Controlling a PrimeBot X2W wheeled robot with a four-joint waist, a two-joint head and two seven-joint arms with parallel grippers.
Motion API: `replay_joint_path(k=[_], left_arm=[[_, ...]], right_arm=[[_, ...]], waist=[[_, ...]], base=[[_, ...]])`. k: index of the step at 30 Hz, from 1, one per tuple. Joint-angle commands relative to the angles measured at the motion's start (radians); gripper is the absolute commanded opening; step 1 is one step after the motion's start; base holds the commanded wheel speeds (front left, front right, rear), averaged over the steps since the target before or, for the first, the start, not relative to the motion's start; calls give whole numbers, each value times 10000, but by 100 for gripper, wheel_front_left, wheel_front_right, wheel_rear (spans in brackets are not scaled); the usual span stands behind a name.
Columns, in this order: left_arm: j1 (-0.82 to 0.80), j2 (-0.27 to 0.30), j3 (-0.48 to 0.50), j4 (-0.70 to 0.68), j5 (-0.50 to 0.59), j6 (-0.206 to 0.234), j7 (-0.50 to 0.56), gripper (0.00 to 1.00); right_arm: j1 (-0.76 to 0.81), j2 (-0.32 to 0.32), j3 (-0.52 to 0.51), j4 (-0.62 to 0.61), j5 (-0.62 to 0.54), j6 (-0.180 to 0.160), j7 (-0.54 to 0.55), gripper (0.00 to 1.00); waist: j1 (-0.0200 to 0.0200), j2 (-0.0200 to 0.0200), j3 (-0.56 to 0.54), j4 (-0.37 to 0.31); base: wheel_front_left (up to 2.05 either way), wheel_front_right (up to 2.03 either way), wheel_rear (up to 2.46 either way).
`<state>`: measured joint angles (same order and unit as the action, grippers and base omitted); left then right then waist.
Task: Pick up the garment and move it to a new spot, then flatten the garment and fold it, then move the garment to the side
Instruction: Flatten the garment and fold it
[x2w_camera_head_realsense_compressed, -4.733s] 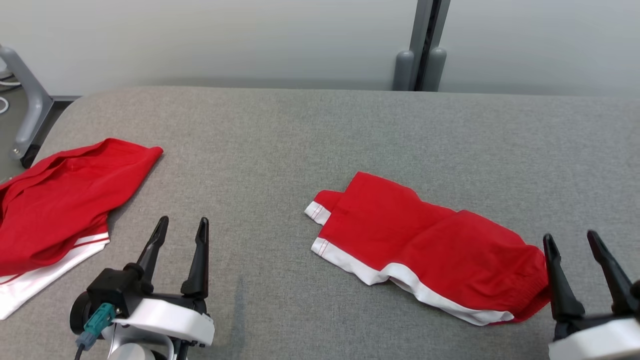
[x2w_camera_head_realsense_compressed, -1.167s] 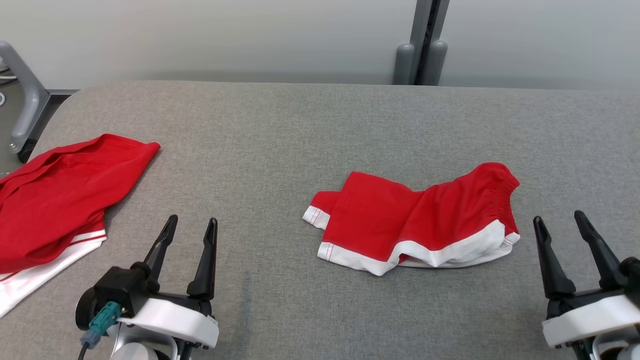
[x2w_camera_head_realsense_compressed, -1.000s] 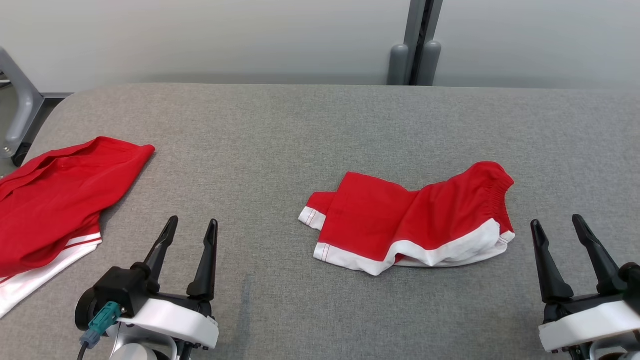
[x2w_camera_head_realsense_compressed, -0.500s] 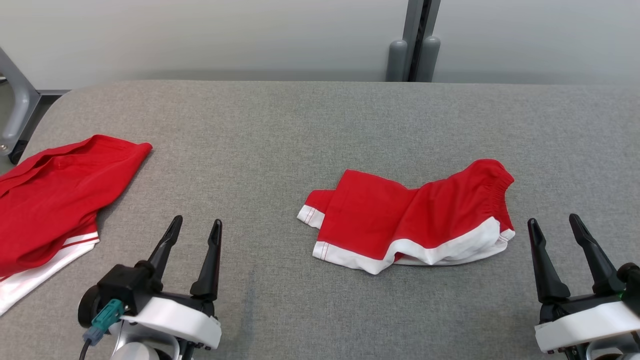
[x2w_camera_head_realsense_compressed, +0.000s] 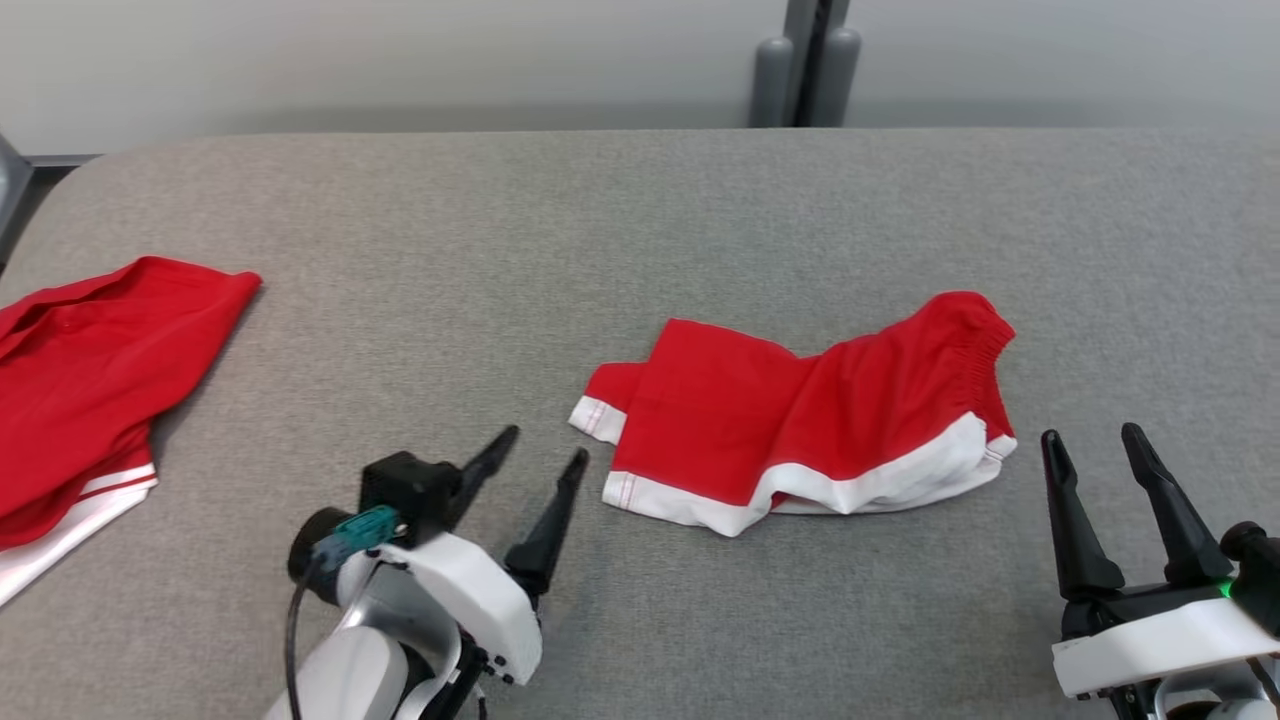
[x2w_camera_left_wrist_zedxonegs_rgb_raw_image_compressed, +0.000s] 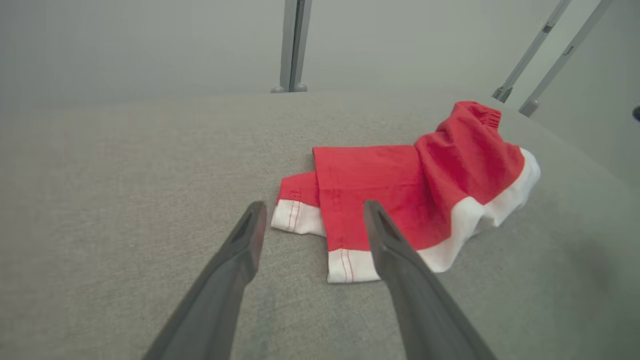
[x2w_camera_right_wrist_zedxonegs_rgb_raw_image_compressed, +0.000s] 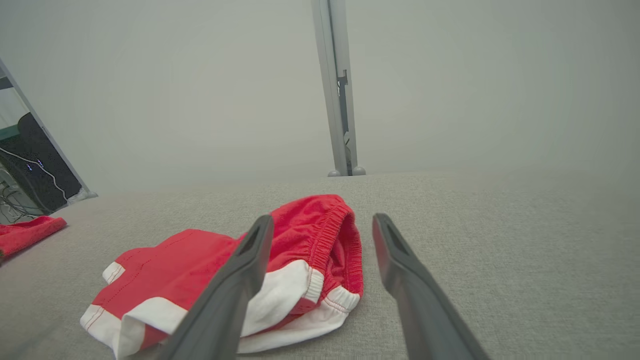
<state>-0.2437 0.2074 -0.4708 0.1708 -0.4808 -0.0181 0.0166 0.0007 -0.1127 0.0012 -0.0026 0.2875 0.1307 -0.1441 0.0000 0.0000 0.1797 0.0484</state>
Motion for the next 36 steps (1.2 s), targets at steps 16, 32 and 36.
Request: replay_joint_path(k=[16,32,36], left_arm=[[-1020,-195,-488,2148,-730,-452,1809,100],[-1292,-73,-552,2523,-573,-459,1322,0],[-1408,-106,-578,2587,-551,-471,1167,0]], right_arm=[[-335,180,155,591,272,3,-387,100],[-1051,-238,916,1541,658,3,-339,100],[-1624,-426,1420,2245,745,3,-416,100]], waist=[[0,0,744,-973],[0,0,873,-874],[0,0,950,-684]], base=[[0,0,0],[0,0,0],[0,0,0]])
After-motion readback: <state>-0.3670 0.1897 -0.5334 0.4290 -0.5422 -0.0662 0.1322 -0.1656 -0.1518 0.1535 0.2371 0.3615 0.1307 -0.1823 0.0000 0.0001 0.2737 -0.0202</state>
